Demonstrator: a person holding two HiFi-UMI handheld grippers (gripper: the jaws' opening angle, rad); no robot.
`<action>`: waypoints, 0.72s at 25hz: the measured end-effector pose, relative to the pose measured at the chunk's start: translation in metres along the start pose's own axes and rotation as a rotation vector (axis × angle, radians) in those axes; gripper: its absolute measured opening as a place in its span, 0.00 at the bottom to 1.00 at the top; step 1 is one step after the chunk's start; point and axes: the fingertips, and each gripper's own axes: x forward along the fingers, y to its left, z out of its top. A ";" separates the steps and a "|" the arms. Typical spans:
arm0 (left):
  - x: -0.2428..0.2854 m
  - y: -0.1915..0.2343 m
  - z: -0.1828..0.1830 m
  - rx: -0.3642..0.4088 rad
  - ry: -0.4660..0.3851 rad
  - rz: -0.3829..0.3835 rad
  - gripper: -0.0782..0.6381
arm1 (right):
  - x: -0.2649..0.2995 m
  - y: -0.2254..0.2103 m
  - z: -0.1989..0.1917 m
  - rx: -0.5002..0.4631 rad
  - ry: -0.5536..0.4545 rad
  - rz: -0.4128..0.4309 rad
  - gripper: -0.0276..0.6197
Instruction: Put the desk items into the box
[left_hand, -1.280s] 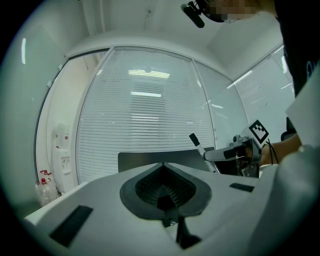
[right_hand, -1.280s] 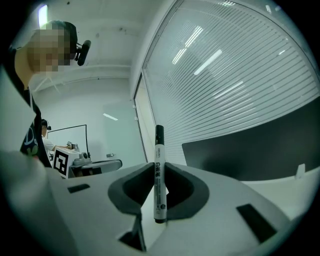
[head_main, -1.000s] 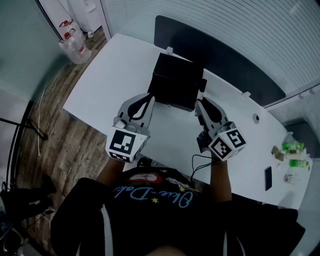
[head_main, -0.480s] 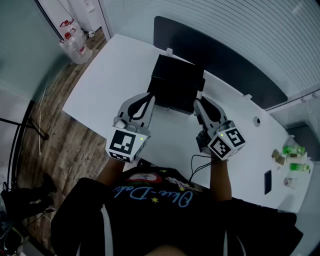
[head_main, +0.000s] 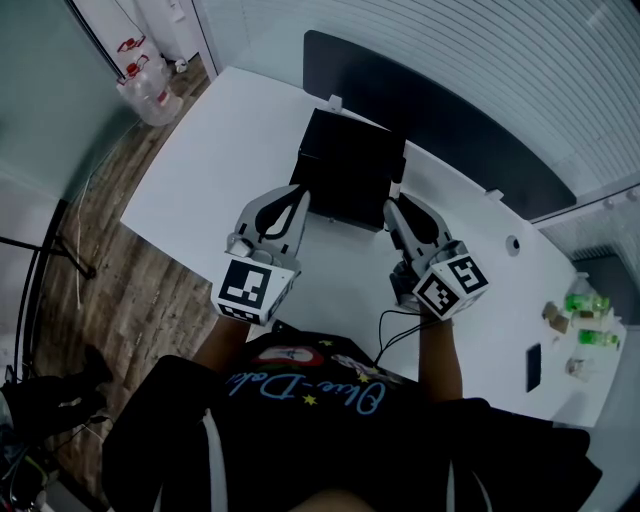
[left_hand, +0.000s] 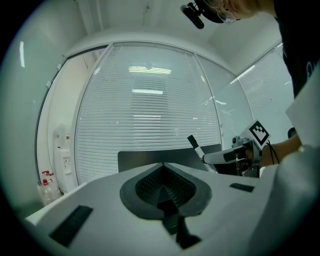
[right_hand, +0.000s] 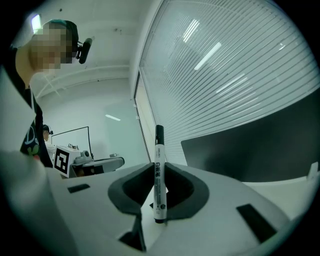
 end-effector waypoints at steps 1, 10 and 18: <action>0.001 0.000 0.000 -0.002 0.005 0.001 0.12 | 0.000 -0.001 -0.001 0.003 0.001 0.001 0.15; 0.008 -0.003 -0.005 0.012 0.011 -0.001 0.12 | 0.003 -0.010 -0.009 0.034 -0.001 0.010 0.15; 0.016 0.000 -0.011 0.013 0.029 0.004 0.12 | 0.008 -0.021 -0.013 0.043 -0.003 0.011 0.15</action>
